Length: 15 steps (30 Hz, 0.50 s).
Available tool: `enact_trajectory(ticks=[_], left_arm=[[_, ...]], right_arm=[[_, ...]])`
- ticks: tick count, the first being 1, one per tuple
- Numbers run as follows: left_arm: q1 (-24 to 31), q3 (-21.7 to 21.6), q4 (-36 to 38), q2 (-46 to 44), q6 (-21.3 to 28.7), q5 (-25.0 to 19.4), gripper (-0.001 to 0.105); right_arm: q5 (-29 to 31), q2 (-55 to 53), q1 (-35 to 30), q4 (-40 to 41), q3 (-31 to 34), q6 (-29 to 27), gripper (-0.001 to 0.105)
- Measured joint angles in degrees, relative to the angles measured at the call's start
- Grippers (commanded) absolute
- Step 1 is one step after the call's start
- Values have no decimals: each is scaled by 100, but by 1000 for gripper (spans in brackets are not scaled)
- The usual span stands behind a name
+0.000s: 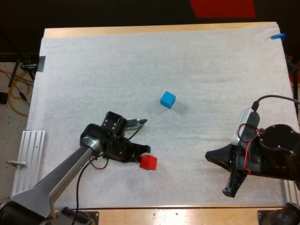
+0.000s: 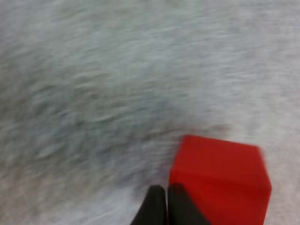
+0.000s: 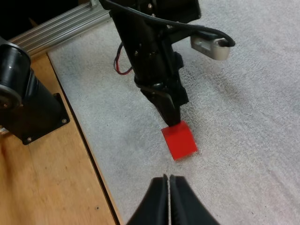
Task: Stack red cube on blue cube
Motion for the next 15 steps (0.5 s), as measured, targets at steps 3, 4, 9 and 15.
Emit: enact_trajectory(ticks=[3, 4, 9, 15], left_arm=[[-94, -328, 26, -23, 283, 9, 0], [-94, -414, 42, -53, 326, 9, 0], [-93, -1038, 614, -581, 955, -782, 0], [-93, -1260, 1615, -1428, 1477, -1762, 0]], right_arm=[[0, 0, 0, -16, 0, 0, 0], [0, 0, 0, -13, 0, 0, 0], [0, 0, 0, -13, 0, 40, 0], [0, 0, 0, -21, 0, 84, 0]])
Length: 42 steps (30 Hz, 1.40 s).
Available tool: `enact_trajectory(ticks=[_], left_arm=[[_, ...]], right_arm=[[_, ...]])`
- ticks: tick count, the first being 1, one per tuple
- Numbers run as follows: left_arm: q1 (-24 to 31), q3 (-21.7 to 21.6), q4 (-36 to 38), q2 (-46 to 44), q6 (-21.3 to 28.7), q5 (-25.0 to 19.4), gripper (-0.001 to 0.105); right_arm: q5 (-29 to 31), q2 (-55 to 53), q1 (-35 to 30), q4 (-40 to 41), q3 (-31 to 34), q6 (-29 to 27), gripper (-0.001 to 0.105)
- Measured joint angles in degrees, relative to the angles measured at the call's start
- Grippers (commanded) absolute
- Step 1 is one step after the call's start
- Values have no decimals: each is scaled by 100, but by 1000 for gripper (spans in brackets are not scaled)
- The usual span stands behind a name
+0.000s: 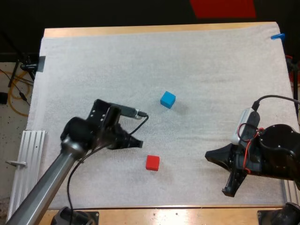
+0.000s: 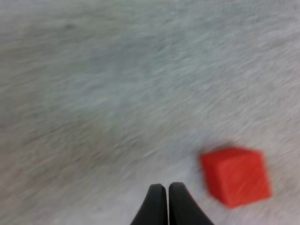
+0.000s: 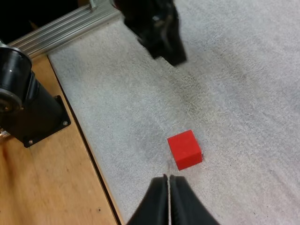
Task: Stack red cube on blue cube
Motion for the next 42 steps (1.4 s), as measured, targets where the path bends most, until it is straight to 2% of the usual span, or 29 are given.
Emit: enact_trajectory(ticks=[4, 11, 13, 17, 19, 24, 29, 31, 33, 34, 36, 38, 42], left_arm=[[0, 0, 341, -764, 104, -411, 0], [0, -29, 943, -2491, 103, -538, 0], [0, -28, 1012, -2879, 103, -496, 0], [0, -37, 1298, -3643, 103, -120, 0], [0, -37, 1549, -3912, 144, -119, 0], [0, -37, 2103, -4614, 657, 25, 0], [0, -37, 2146, -4831, 1030, 257, 0], [0, -37, 2144, -4829, 1151, 336, 0], [0, -37, 2105, -4829, 1292, 386, 0], [0, -37, 2082, -4829, 1298, 397, 0], [0, -37, 2003, -4829, 1314, 397, 0], [0, -37, 1963, -4829, 1314, 397, 0], [0, -37, 1938, -4829, 1352, 397, 0]], right_arm=[[0, 0, 0, -7, 0, 0, 0], [103, 0, 0, -15, 0, 0, 0], [114, 0, 0, -33, 0, 0, 0], [113, 0, 0, -129, 0, 0, 0], [133, 0, 0, -169, 0, 0, 0], [302, 0, 0, -382, 0, 0, 0], [460, 170, 0, -408, 0, 0, 0], [461, 371, 0, -408, -33, 0, 5], [461, 731, 0, -447, -88, -27, 26], [461, 857, 0, -457, -93, -68, 33], [447, 1284, 0, -478, -93, -339, 56], [426, 1557, 0, -500, -93, -691, 61], [436, 1952, 173, -746, -93, -1712, 56]])
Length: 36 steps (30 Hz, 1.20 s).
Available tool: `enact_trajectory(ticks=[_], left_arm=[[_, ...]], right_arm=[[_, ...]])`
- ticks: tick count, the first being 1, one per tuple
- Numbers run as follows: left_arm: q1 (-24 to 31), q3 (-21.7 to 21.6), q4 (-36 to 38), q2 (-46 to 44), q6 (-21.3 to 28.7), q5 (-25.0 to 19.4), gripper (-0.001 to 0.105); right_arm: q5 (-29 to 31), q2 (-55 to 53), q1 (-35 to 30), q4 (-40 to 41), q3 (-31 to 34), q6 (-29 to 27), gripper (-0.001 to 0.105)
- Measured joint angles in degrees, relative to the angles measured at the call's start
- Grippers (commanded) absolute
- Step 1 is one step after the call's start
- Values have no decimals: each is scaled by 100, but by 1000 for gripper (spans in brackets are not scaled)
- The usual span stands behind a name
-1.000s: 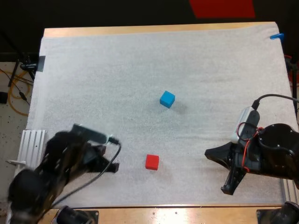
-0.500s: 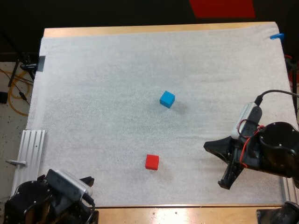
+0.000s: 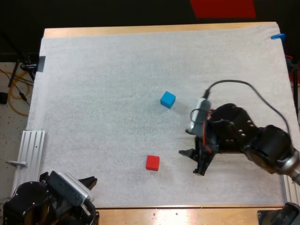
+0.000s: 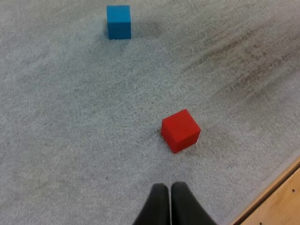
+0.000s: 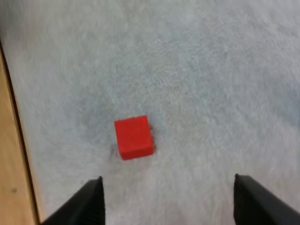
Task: Stack red cube on blue cube
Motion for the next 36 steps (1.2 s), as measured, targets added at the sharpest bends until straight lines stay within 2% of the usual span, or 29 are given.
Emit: enact_trajectory(ticks=[8, 14, 29, 36], left_arm=[[0, 0, -26, 0, 0, 0, 0], [0, 0, -42, 0, 0, 0, 0], [0, 0, -42, 0, 0, 0, 0], [0, 0, -42, 0, 0, 0, 0]], right_arm=[[85, 1041, 632, -417, 0, -502, 55], [188, 1811, 938, -804, 0, -535, 55], [321, 2883, 1010, -1352, 0, -557, 55], [329, 3206, 1010, -1552, 0, -321, 55]])
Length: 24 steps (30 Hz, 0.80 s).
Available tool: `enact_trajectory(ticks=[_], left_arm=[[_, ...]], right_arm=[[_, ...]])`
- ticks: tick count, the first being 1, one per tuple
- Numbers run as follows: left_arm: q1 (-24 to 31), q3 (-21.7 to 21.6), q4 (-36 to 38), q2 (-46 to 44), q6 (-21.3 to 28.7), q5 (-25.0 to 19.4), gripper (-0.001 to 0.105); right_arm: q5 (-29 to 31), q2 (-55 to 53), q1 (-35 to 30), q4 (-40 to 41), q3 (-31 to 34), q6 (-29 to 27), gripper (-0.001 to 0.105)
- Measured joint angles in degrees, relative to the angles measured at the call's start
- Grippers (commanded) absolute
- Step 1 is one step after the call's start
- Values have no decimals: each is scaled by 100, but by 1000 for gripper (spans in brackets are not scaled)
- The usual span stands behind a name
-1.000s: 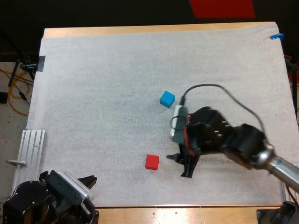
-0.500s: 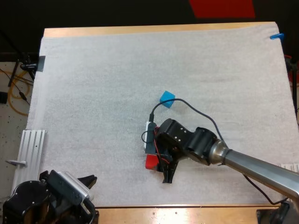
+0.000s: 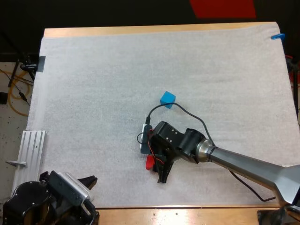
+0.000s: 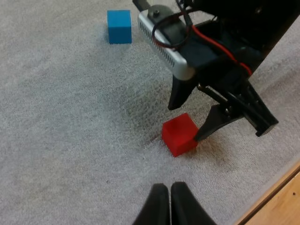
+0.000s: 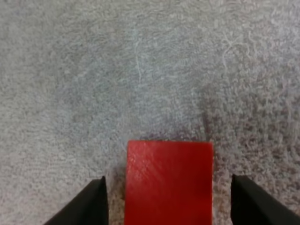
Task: Stack red cube on blue cube
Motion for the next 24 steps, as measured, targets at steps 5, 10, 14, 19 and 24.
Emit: enact_trajectory(ticks=[5, 10, 14, 19, 24], left_arm=[[0, 0, 0, 0, 0, 0, 0], [0, 0, 0, 0, 0, 0, 0], [0, 0, 0, 0, 0, 0, 0], [0, 0, 0, 0, 0, 0, 0], [0, 0, 0, 0, 0, 0, 0]], right_arm=[[148, 191, 0, -293, 0, 107, 64], [165, 352, 0, -334, 0, 204, 65], [138, 454, 0, -354, 0, 236, 64], [138, 502, 0, -384, 0, 236, 52], [138, 556, 0, -384, 0, 454, 31]])
